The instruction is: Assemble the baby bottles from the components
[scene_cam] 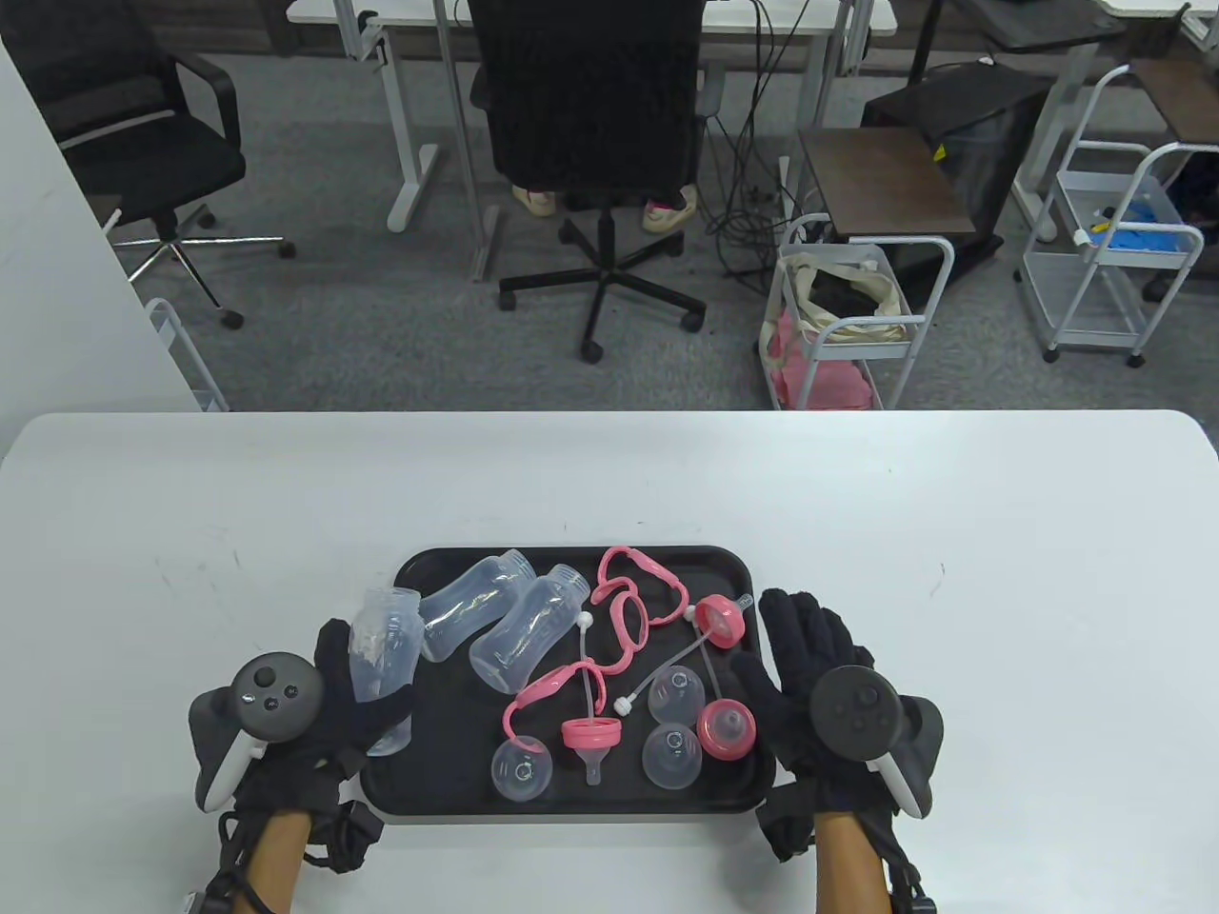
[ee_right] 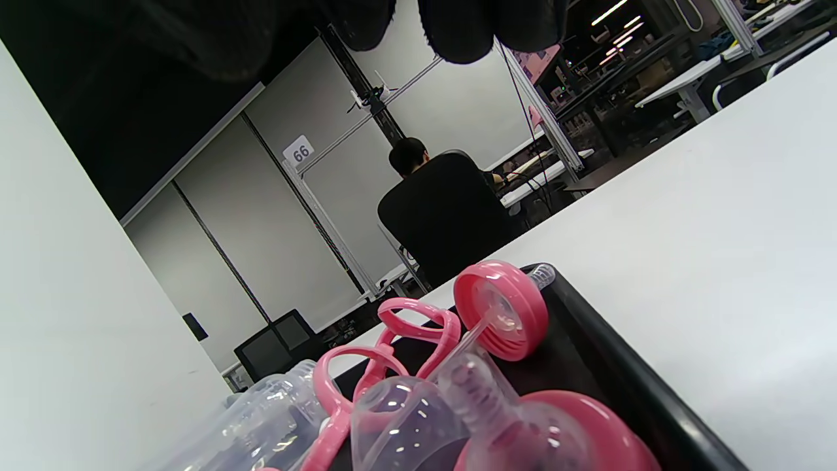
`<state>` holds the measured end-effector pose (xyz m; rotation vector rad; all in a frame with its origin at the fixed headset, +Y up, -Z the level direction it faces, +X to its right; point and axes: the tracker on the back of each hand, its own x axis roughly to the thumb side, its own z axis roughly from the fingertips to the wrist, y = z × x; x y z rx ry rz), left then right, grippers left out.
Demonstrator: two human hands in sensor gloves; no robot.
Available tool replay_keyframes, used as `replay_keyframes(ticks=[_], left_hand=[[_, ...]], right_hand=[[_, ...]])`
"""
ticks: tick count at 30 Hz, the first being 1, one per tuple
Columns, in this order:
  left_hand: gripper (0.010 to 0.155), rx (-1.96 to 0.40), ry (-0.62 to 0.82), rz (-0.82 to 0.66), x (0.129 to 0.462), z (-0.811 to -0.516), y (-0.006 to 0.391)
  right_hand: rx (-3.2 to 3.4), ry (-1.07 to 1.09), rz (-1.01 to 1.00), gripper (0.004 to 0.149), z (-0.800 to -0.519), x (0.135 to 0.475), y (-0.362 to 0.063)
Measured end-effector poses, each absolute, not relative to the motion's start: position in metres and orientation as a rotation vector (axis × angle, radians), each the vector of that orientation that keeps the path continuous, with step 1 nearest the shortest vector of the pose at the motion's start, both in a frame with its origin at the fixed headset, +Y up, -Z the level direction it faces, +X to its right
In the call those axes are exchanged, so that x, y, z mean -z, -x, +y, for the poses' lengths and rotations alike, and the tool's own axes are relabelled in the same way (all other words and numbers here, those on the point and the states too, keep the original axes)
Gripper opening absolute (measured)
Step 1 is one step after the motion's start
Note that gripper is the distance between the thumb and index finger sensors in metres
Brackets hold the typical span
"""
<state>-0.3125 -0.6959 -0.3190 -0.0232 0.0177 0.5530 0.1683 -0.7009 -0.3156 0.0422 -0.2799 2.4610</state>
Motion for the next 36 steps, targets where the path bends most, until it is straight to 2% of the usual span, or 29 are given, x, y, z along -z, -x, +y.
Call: replay_keyframes(ticks=[7,13,16,20,30,36], left_hand=[[0.107,-0.540,-0.077,0.003,0.317,-0.692,0.322],[0.106,-0.517,-0.099,0.007,0.317,-0.693,0.328],[0.106,-0.525,-0.111,-0.004,0.316,-0.691,0.328],[0.106,-0.529,-0.117,-0.012,0.317,-0.692,0.328],[0.106,-0.594,-0.120,-0.018,0.316,-0.691,0.333],[0.106,-0.602,-0.130,-0.018,0.315,-0.689,0.336]], right_hand=[[-2.341,-0.072,-0.242,0.074,-0.699,0.317,-0.157],[-2.278,-0.069,-0.233,0.071,-0.681,0.320,-0.130],[-2.276,-0.008,-0.169,0.068,-0.675,0.327,-0.112],[-2.313,0.068,-0.012,0.074,-0.674,0.344,-0.085],[-2.533,0.432,0.322,0.063,-0.700,0.387,-0.038],[-2.602,0.514,0.376,0.063,-0.716,0.397,-0.028]])
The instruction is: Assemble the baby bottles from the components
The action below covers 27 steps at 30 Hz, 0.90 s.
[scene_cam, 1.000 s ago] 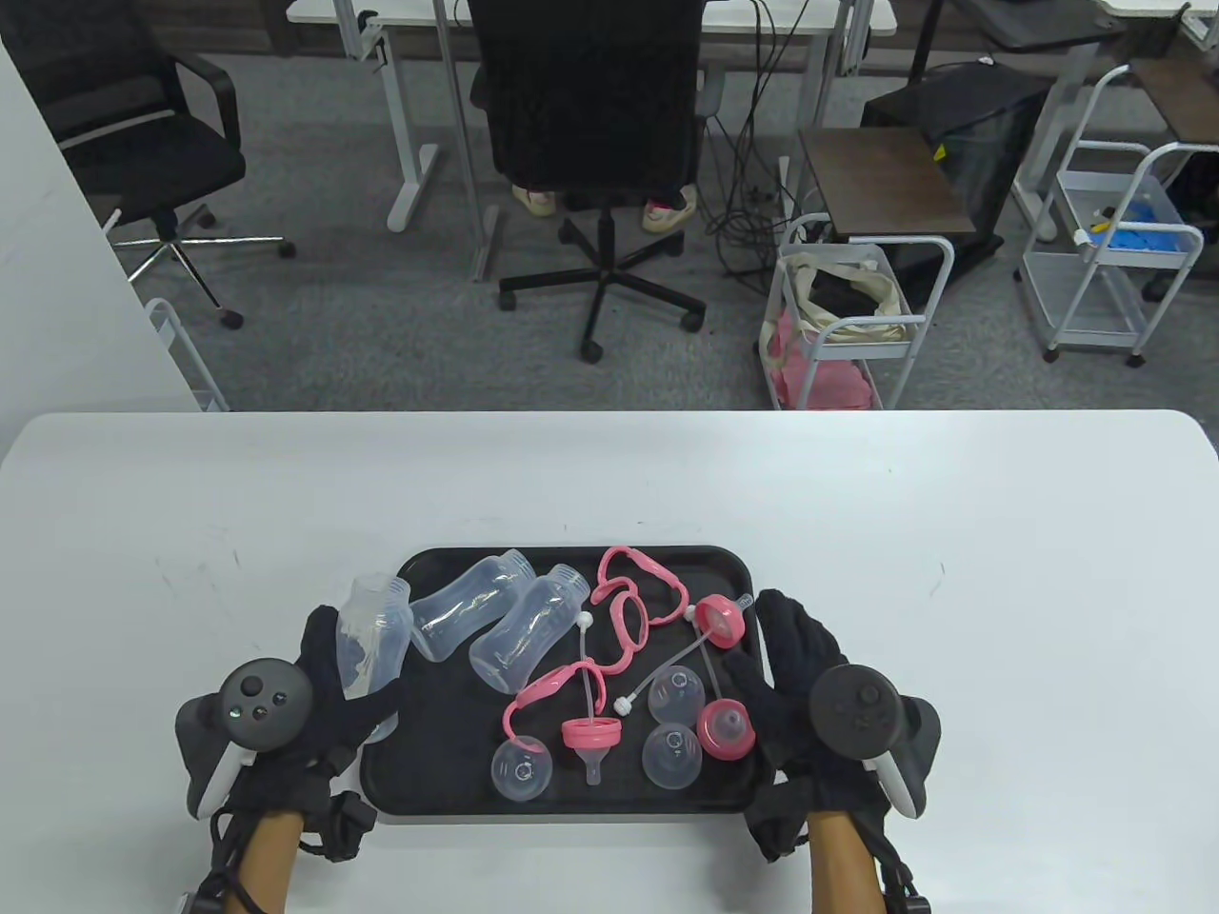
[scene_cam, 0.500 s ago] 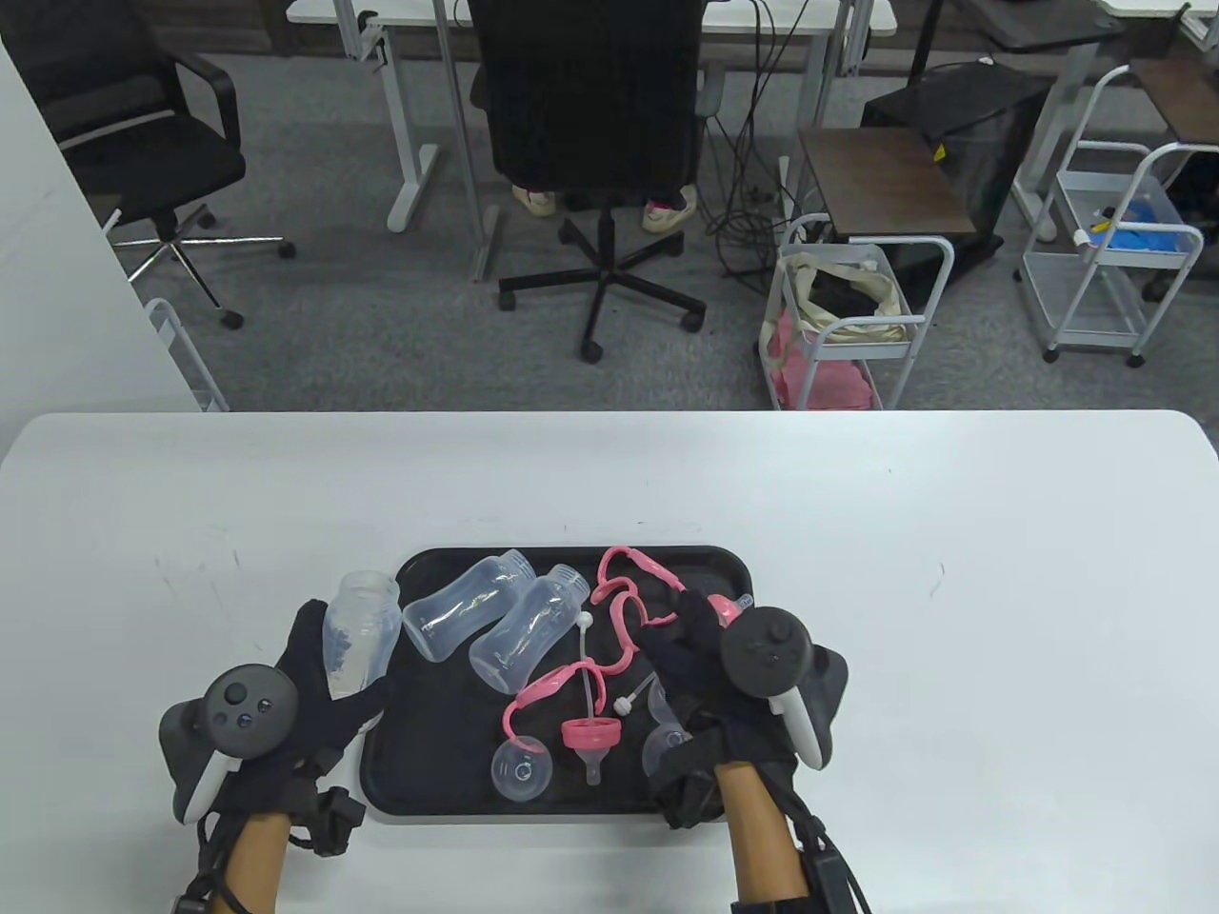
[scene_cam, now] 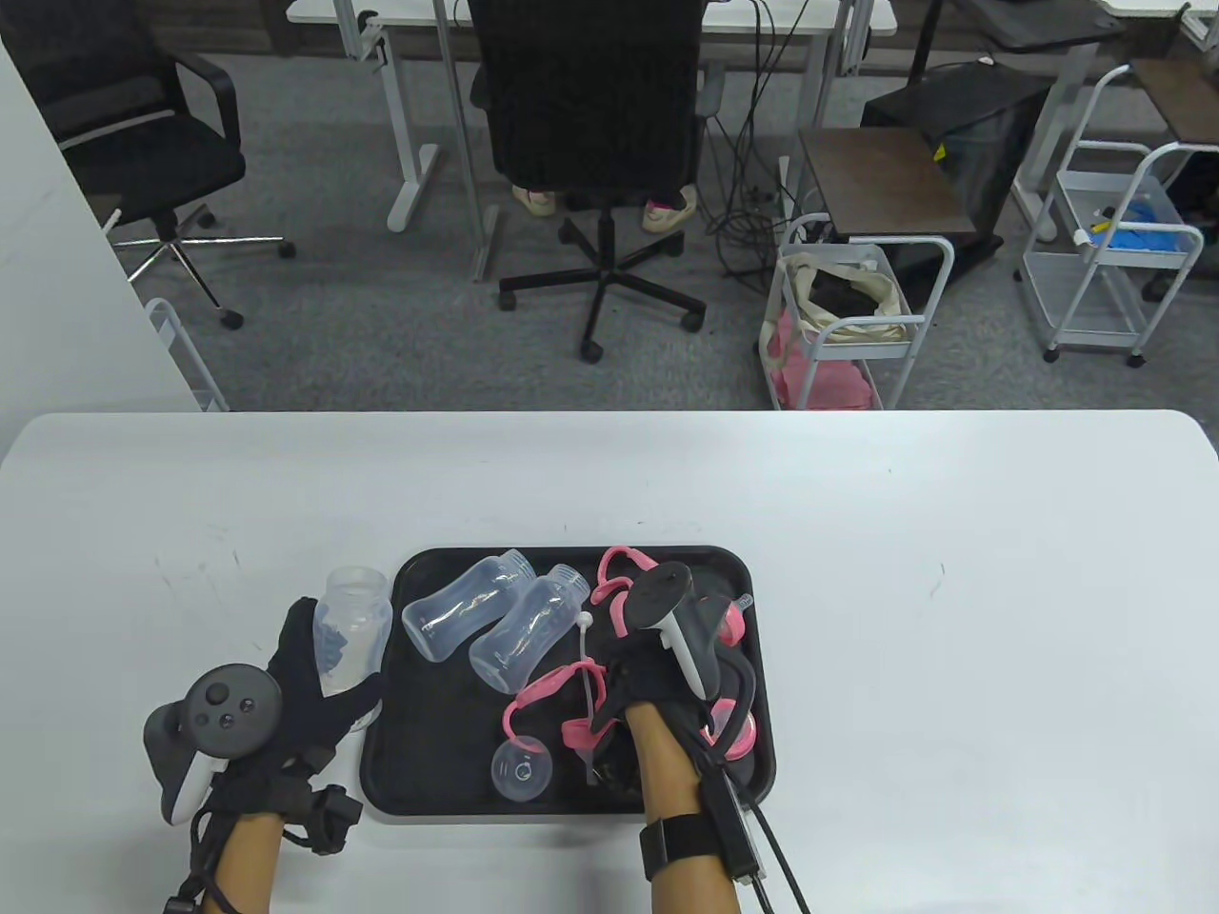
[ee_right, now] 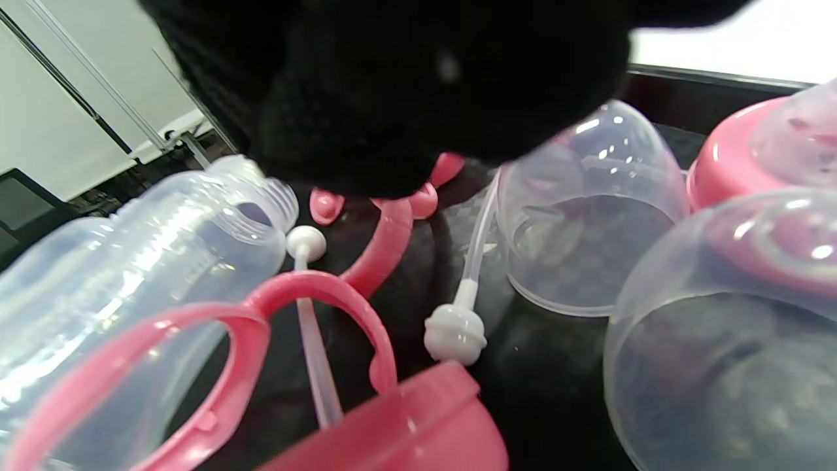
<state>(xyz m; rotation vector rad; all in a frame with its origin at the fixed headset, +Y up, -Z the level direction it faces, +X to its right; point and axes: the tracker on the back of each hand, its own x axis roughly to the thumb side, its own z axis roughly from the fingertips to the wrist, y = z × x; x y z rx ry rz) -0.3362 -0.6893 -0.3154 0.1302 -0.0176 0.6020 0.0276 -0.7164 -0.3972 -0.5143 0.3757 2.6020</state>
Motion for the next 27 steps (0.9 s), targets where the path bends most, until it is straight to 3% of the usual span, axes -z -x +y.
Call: replay_keyframes(ticks=[17,27], left_hand=[[0.105,-0.617,-0.138,-0.030,0.315,-0.687,0.338],[0.105,-0.608,-0.135,-0.036,0.315,-0.687,0.337]], right_hand=[[-2.698,0.652,0.443,0.066,-0.738,0.419,-0.014],[-2.684,0.691,0.476,0.057,-0.747,0.429,-0.016]])
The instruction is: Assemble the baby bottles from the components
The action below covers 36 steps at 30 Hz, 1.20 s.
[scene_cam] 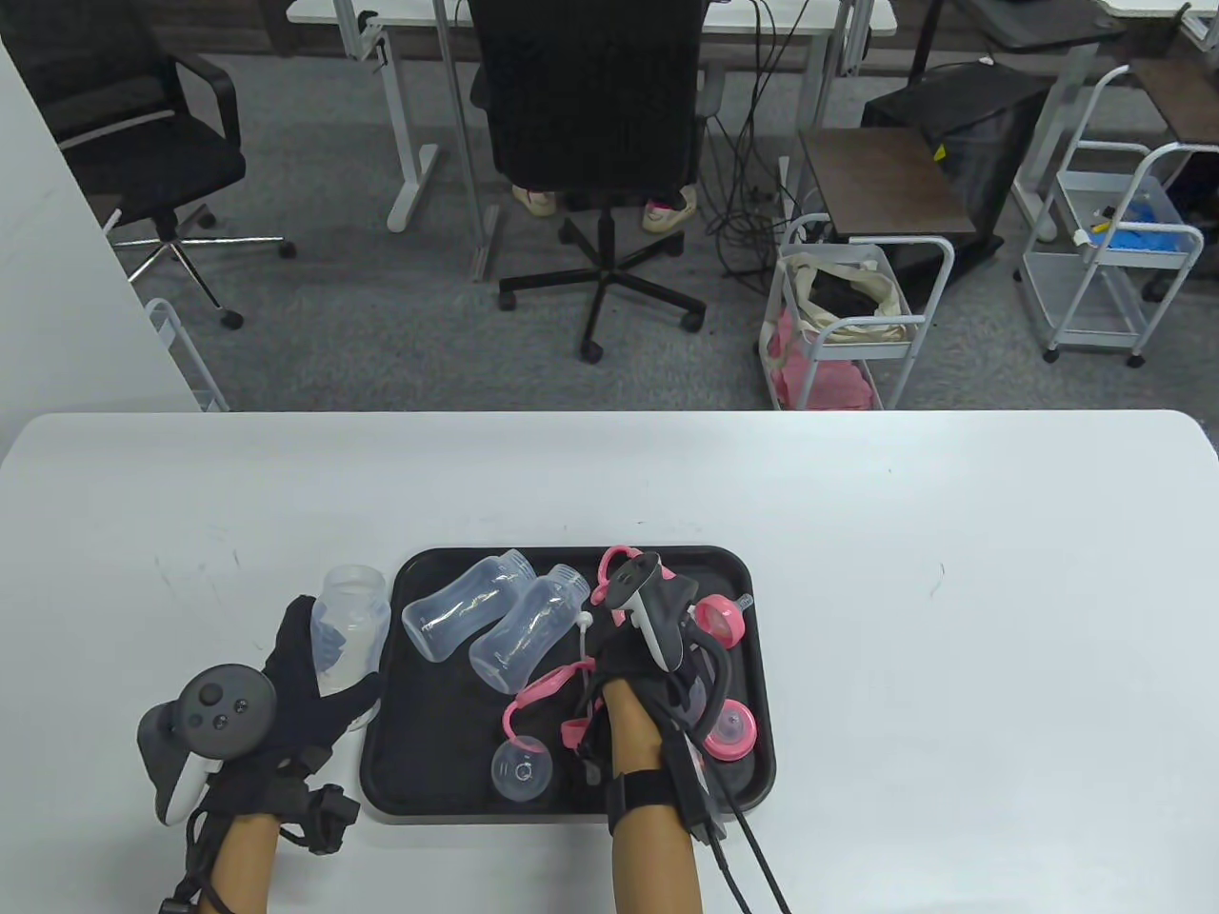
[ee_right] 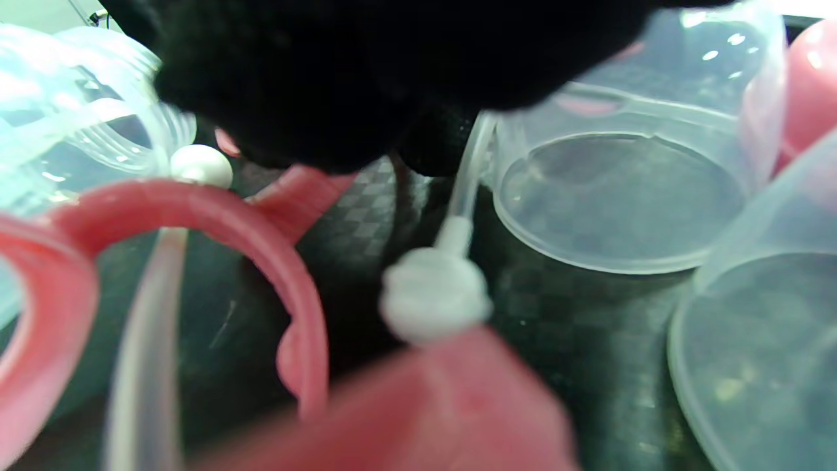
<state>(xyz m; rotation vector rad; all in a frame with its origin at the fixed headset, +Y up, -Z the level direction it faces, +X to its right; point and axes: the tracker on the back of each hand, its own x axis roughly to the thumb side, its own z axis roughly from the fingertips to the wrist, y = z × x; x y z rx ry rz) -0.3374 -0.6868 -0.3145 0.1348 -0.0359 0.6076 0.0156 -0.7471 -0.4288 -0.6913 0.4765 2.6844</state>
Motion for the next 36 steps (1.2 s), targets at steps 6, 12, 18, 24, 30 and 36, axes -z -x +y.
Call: replay_keyframes(ticks=[6,12,18,24,30,36], left_hand=[[0.105,-0.598,-0.127,-0.039,0.315,-0.687,0.337],[0.105,-0.590,-0.119,-0.042,0.315,-0.688,0.336],[0.104,-0.572,-0.101,-0.051,0.315,-0.689,0.335],[0.102,-0.512,-0.098,-0.068,0.314,-0.687,0.333],[0.101,-0.492,-0.095,-0.148,0.312,-0.683,0.318],[0.099,-0.447,-0.060,-0.241,0.310,-0.679,0.299]], right_hand=[[-2.676,0.675,0.439,0.053,-0.740,0.427,-0.020],[-2.664,0.630,0.370,0.053,-0.723,0.423,-0.022],[-2.669,0.600,0.312,0.053,-0.708,0.413,-0.028],[-2.595,0.528,0.192,0.053,-0.687,0.389,-0.049],[-2.394,0.338,0.078,0.053,-0.680,0.359,-0.079],[-2.174,0.084,-0.103,0.053,-0.692,0.336,-0.094]])
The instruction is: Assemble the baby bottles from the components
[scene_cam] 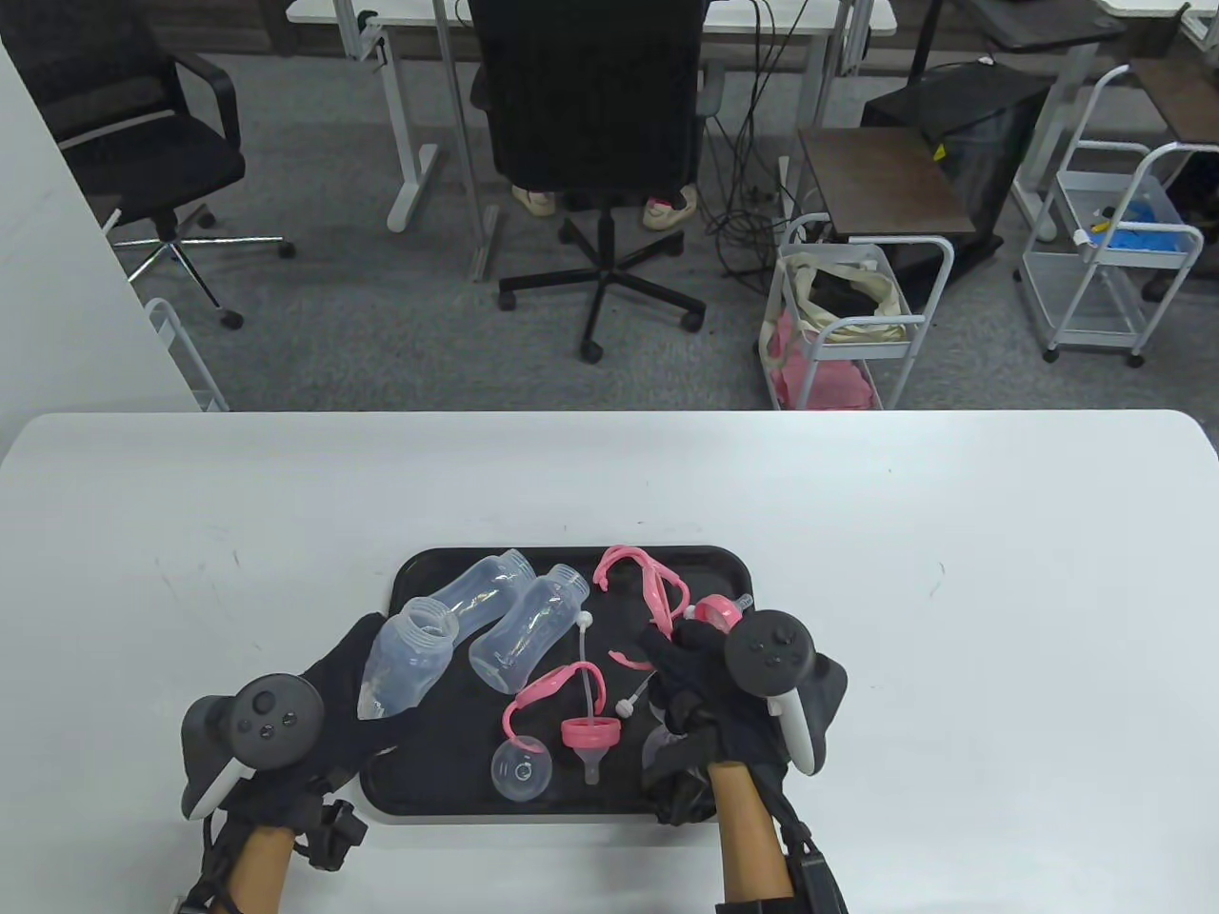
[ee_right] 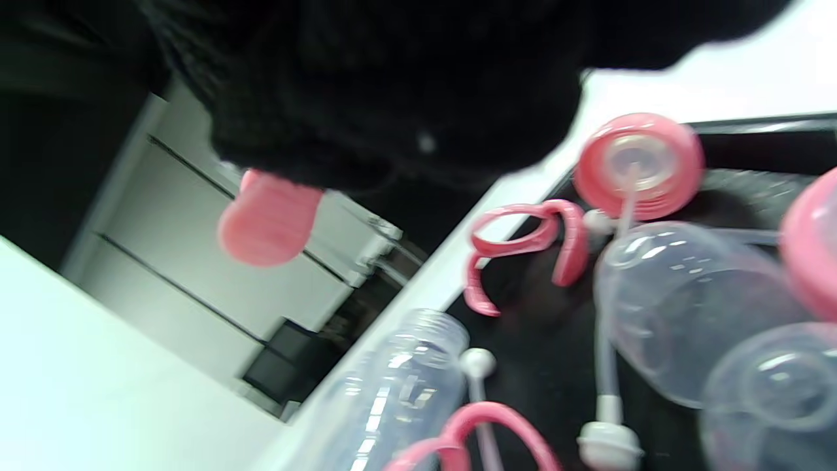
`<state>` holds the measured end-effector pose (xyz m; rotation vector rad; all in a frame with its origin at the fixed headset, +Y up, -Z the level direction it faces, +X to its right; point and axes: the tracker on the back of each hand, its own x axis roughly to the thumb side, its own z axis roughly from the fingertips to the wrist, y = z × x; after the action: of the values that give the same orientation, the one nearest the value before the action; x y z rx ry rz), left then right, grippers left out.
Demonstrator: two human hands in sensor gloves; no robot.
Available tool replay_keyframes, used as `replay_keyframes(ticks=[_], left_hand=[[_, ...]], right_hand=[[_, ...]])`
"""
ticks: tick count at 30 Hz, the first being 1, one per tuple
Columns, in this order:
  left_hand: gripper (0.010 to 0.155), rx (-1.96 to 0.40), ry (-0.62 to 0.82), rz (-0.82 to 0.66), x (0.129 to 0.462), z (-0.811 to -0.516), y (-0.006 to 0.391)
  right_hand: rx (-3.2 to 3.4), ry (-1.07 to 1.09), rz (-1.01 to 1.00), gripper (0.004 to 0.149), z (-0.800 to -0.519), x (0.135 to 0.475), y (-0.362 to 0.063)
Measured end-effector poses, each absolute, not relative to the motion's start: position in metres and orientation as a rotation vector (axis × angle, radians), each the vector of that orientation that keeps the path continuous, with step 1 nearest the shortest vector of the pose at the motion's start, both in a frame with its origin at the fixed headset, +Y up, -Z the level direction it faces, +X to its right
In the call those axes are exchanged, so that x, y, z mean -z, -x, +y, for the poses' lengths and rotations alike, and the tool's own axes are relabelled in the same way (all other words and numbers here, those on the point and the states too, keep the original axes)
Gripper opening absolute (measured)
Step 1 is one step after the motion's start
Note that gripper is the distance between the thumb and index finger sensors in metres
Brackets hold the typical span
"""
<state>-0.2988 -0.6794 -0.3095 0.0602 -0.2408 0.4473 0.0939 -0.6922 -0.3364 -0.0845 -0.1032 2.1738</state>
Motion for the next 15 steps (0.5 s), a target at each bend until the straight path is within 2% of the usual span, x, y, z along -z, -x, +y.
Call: replay_keyframes(ticks=[5,15], left_hand=[[0.098,-0.463,-0.008,-0.319,0.310,-0.683,0.288],[0.098,-0.460,0.069,-0.411,0.310,-0.686,0.266]], right_hand=[[-2.089,-0.064,-0.202,0.053,-0.699,0.328,-0.089],[-2.156,-0.316,-0.304,0.053,-0.687,0.311,-0.060]])
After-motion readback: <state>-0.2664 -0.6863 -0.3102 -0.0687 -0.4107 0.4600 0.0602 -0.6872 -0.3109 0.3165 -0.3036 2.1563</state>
